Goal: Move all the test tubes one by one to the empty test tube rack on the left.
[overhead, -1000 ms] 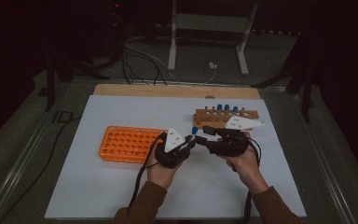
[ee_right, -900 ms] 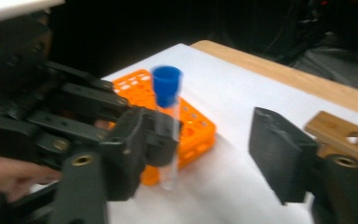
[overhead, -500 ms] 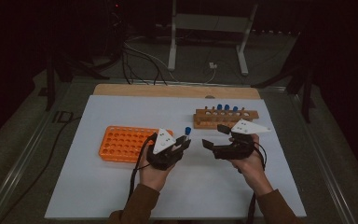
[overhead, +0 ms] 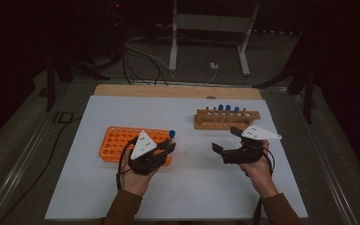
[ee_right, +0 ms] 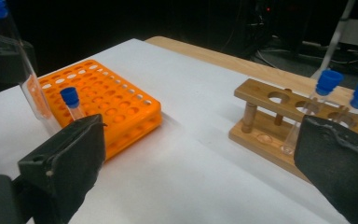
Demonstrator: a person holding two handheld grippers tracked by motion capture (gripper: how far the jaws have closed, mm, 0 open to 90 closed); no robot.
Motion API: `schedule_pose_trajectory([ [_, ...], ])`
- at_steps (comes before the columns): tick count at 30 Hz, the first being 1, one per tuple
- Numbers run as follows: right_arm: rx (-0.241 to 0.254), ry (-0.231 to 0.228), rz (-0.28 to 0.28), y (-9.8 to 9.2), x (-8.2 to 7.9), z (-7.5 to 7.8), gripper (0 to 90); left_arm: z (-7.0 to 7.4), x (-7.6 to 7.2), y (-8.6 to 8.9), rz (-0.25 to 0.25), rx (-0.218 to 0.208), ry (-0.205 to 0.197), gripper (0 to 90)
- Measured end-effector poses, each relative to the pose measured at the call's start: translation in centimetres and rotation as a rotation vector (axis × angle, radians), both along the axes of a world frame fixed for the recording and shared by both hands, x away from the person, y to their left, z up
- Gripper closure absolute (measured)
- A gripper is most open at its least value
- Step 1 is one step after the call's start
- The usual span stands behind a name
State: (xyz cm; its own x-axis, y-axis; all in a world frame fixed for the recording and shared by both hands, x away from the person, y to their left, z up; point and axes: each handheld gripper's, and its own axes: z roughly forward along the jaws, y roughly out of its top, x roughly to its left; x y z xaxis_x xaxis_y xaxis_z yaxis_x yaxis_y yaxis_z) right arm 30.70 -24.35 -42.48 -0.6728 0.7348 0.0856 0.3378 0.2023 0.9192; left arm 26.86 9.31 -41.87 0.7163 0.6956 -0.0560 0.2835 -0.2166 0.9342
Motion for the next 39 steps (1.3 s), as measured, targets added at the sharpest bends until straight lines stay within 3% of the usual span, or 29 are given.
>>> schedule_pose_trajectory([
  [7, 0.003, -0.006, -0.03, -1.0, -0.2, -0.5, 2.0, -0.6, 0.0, 1.5, 0.036, 0.001, -0.024, 77.1],
  [13, 0.015, 0.005, -0.048, -1.8, -0.4, -0.9, 2.0, -1.7, 0.3, 1.9, 0.059, 0.029, -0.038, 77.1],
  [25, 0.014, 0.006, -0.058, -2.4, -0.7, -1.4, 2.0, -3.7, 1.3, 2.4, 0.107, 0.026, -0.017, 77.1],
  [39, 0.018, 0.016, -0.06, -2.6, -0.8, -1.5, 2.0, -5.7, 1.8, 2.4, 0.105, 0.078, 0.036, 77.0],
])
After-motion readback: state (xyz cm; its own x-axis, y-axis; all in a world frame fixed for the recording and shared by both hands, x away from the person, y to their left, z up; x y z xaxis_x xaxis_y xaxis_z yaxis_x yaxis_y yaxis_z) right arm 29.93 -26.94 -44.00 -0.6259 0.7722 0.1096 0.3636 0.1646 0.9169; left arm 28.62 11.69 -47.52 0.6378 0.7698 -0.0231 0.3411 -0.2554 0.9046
